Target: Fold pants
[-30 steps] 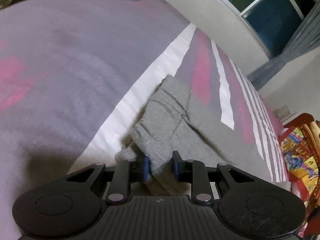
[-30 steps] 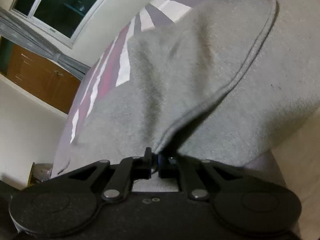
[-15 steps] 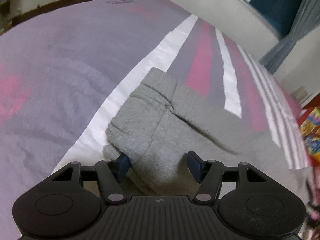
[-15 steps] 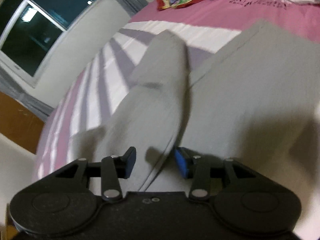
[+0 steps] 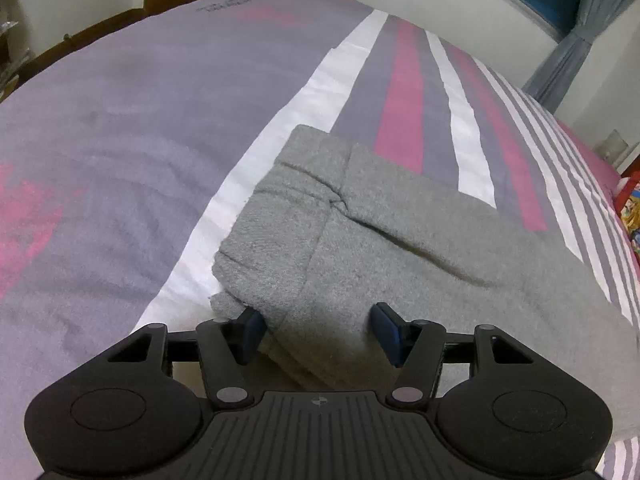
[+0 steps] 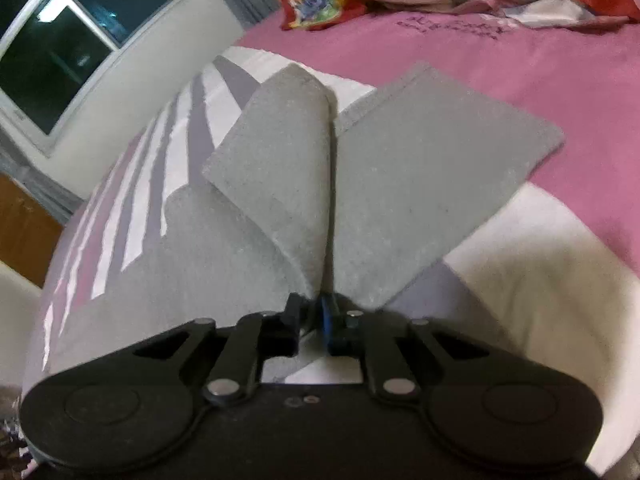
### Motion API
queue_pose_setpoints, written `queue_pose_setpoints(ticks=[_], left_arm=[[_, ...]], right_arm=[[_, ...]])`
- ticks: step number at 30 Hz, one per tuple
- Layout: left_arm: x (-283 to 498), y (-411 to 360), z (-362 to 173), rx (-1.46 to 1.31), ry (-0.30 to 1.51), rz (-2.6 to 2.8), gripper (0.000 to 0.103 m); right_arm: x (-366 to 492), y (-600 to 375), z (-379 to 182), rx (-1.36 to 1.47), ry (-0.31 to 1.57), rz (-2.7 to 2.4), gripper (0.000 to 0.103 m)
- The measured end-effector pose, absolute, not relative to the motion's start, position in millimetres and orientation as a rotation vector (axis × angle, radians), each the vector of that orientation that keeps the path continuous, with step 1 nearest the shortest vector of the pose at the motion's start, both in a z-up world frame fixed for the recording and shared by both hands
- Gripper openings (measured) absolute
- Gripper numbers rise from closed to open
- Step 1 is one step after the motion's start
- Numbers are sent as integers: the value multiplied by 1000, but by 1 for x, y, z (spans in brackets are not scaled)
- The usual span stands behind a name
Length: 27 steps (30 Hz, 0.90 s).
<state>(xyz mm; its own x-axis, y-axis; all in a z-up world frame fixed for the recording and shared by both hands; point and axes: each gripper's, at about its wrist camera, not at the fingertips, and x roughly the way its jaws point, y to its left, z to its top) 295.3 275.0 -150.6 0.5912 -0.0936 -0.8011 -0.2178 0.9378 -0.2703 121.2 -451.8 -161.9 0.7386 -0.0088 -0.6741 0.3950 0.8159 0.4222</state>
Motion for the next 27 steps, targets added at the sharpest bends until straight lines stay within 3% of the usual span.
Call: queue_pose_setpoints(ticks=[1,3,5,7,8,10,15,18,20,24,27], left_arm=[[296,275,-151,-359,942,72,59],[297,274,-152,-356,944,76,60],[297,273,-153,-356,942,83,60],[297,271,-154,-349,942,89,60],[297,270,-154,-344,942,91,60],[297,270,-154,-339,944,89,60],[295,272,-155,-336,938,74,60],[293,273,-156,-335,930,69,60],[292,273,-157,-337,927,66,60],[292,274,-156,-336,934,65,60],[293,273,-154,-334,938,70,60]], right_arm=[[126,-445,-152,465,687,-274,62],[145,-433,-140,285,670,-255,82],[173,-422,-138,116,703,-224,75],[201,-414,-144,-57,787,-205,50],[215,-410,-149,-131,814,-199,44],[237,-411,-145,-169,836,-172,6],[189,-448,-72,168,542,-153,4],[136,-483,-66,422,411,-179,4],[109,-507,-94,581,410,-211,4],[101,-549,-180,836,579,-271,4],[93,-561,-192,961,527,-256,5]])
